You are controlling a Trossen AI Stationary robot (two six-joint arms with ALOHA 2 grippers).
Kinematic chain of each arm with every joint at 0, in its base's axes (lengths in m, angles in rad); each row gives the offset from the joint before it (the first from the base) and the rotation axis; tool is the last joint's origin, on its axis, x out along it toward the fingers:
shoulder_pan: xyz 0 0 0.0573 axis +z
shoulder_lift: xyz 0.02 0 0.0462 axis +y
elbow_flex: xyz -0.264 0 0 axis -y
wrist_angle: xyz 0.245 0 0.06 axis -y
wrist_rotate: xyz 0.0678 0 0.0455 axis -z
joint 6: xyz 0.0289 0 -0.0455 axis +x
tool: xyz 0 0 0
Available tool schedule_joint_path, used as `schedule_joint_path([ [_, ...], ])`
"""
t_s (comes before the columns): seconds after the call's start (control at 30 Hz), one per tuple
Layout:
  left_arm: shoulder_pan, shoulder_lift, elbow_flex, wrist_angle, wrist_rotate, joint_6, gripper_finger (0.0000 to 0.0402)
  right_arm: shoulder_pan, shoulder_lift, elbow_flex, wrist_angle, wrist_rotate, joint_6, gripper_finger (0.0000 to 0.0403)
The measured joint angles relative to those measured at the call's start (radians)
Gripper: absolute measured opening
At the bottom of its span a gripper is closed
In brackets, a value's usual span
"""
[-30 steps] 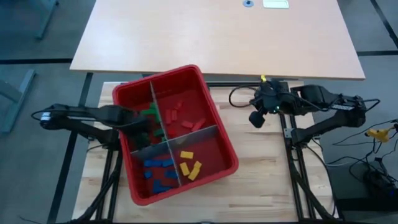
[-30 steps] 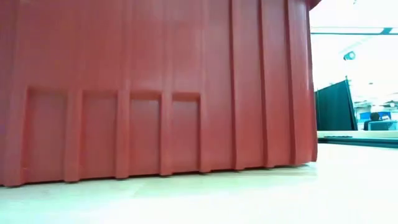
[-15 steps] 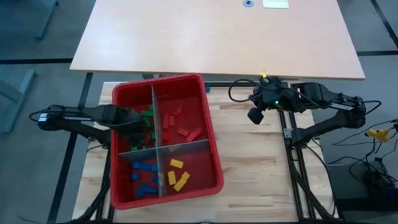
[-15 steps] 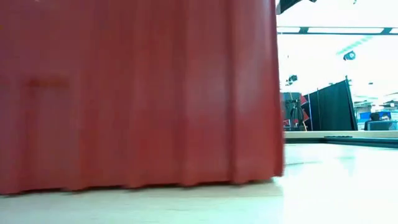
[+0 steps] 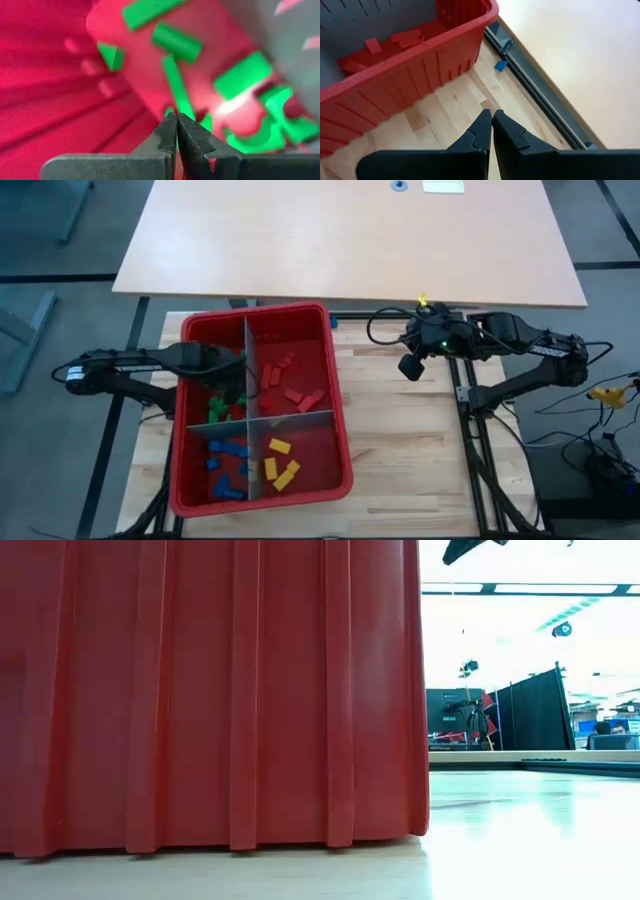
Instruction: Sort blocks
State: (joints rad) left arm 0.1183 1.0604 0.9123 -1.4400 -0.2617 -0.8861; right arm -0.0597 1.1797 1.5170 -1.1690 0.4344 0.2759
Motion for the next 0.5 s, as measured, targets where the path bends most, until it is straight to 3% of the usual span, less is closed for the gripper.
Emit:
schedule_joint_path([
  [0.3, 0.204, 0.075, 0.002, 0.208, -0.005, 0.222, 0.0000, 0.000, 0.000, 0.000, 0.000, -0.026, 0.002, 0.0000],
  [0.5, 0.302, 0.118, 0.034, 0.224, -0.019, 0.303, 0.0000, 0.000, 0.000, 0.000, 0.000, -0.026, 0.004, 0.0000],
])
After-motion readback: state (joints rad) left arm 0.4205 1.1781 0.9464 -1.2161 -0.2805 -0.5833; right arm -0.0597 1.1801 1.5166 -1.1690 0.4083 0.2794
